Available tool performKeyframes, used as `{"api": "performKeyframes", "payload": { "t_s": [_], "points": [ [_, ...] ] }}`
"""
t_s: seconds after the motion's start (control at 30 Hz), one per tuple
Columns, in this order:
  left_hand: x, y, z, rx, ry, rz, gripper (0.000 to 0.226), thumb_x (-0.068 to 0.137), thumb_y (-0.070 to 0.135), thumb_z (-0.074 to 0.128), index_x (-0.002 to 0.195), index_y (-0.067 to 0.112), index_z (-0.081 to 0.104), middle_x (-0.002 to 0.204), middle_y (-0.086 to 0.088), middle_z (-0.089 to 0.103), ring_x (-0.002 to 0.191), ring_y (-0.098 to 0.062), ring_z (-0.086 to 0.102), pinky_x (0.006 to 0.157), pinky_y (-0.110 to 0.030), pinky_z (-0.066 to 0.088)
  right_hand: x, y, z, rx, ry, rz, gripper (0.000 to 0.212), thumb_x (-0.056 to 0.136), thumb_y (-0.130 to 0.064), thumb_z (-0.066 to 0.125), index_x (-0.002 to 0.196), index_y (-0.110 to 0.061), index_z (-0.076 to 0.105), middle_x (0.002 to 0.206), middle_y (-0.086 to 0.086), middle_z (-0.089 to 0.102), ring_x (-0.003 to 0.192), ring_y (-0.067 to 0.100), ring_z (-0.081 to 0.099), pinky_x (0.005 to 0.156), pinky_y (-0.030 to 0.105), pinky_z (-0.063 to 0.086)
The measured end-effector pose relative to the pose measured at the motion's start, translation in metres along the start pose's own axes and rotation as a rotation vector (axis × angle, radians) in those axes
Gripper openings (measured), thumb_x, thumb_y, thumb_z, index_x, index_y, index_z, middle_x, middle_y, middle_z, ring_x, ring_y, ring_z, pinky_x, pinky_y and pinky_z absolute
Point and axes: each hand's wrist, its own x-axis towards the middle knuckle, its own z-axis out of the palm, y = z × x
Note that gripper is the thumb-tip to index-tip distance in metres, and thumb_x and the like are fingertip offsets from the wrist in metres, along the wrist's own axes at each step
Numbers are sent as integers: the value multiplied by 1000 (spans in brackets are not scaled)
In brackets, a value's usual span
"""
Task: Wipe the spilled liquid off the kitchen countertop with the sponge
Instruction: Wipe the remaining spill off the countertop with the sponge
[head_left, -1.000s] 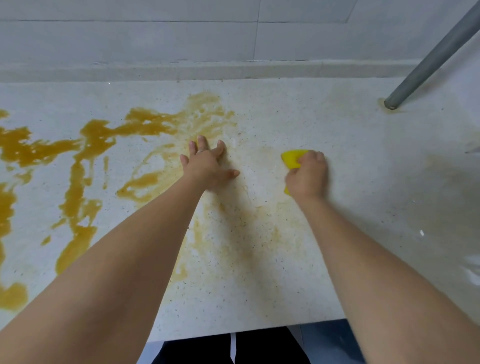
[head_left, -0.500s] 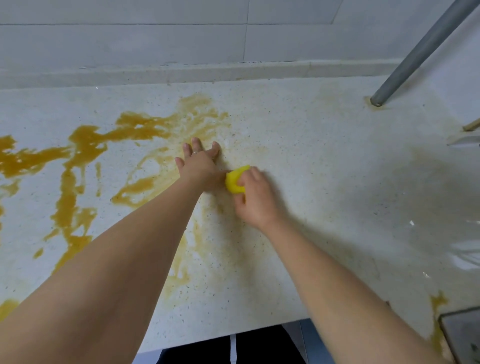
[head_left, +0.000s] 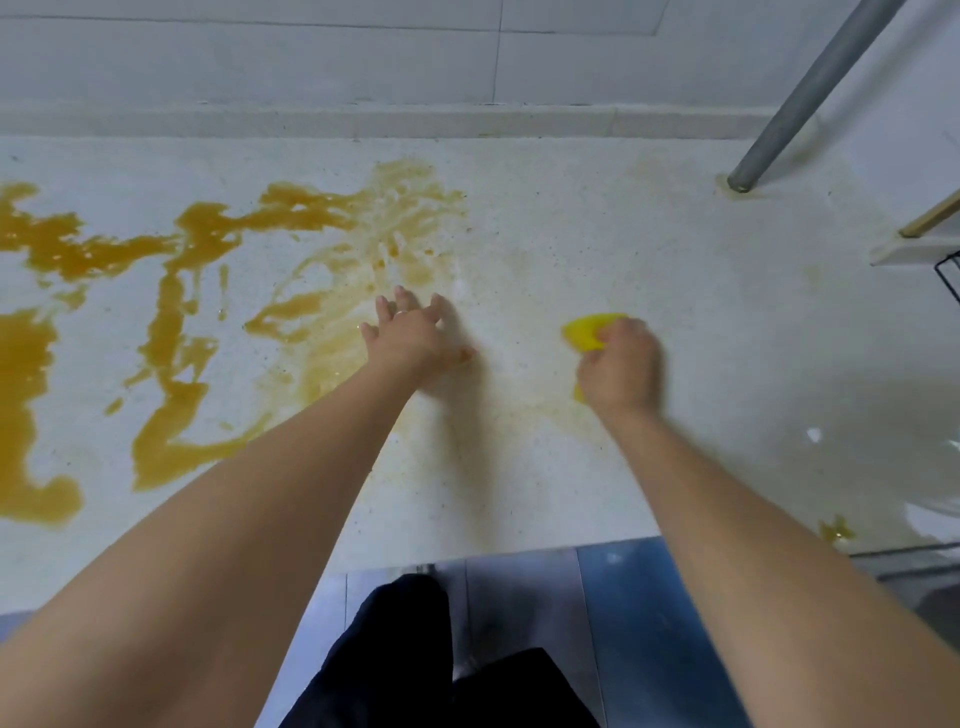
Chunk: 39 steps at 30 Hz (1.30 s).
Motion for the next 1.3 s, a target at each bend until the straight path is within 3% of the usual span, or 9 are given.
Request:
{"api": "performKeyframes", "payload": {
  "t_s": [0.07, 0.17, 0.23, 0.4, 0.6, 0.77, 0.93, 1.1, 1.3],
  "points": [
    [-14, 4, 14, 5, -16, 0, 82, 89, 52, 53, 151, 27, 7, 157, -12, -16, 144, -35, -15, 115, -53, 0, -8, 4, -4, 0, -1, 94, 31, 81, -3, 49, 110, 5, 54, 121, 25, 51, 112, 38, 47, 95, 39, 35],
    [-25, 6, 25, 13, 0, 7, 84, 88, 50, 54, 152, 27, 5, 157, -12, -17, 144, -34, -16, 115, -53, -2, -55, -33, 15, 141, -174, -315, 27, 75, -5, 50, 99, 6, 59, 109, 28, 56, 100, 41, 53, 85, 42, 41],
    [-25, 3, 23, 10, -13, 15, 85, 88, 49, 56, 152, 28, 5, 157, -11, -17, 144, -33, -16, 115, -52, -2, -67, -31, 20, 154, -169, -469, 28, 69, -9, 47, 91, 2, 60, 99, 26, 58, 89, 41, 56, 76, 42, 45],
    [-24, 3, 22, 20, -20, 23, 83, 88, 53, 54, 151, 29, 5, 157, -10, -19, 144, -32, -18, 115, -52, -4, -35, 31, -12, 54, 8, 76, 30, 82, -2, 47, 111, 3, 54, 120, 22, 50, 110, 37, 48, 91, 38, 39],
    [-22, 4, 23, -8, -10, 0, 81, 88, 52, 55, 151, 31, 9, 157, -9, -18, 144, -31, -18, 115, -52, -5, -86, -24, 14, 174, -236, -452, 24, 79, -2, 52, 102, 1, 57, 112, 19, 53, 102, 33, 51, 81, 35, 38],
    [-25, 1, 24, 25, 1, 26, 81, 89, 54, 52, 151, 30, 7, 157, -10, -17, 144, -33, -17, 115, -52, -4, -51, 25, -13, 141, -52, 68, 27, 87, -5, 47, 112, 0, 53, 123, 16, 49, 111, 29, 46, 88, 31, 39],
    [-26, 3, 26, 18, 16, 17, 84, 87, 56, 53, 151, 30, 6, 157, -9, -17, 144, -32, -17, 115, -51, -5, -95, -24, 5, 164, -320, -480, 23, 82, -5, 51, 105, -1, 55, 116, 13, 50, 104, 30, 49, 79, 28, 37],
    [-27, 1, 28, 35, 33, 32, 82, 88, 56, 50, 152, 28, 7, 157, -11, -16, 144, -33, -16, 115, -51, -4, -62, 33, -15, 120, -60, -46, 22, 85, -5, 47, 105, 1, 54, 116, 16, 50, 107, 31, 48, 84, 34, 40],
    [-24, 0, 30, 25, 34, 29, 81, 88, 56, 51, 151, 30, 8, 158, -10, -16, 144, -32, -17, 115, -51, -4, -96, 7, -5, 118, -256, -445, 19, 82, -5, 50, 100, -3, 55, 111, 14, 53, 98, 29, 49, 81, 37, 43]
  ]
}}
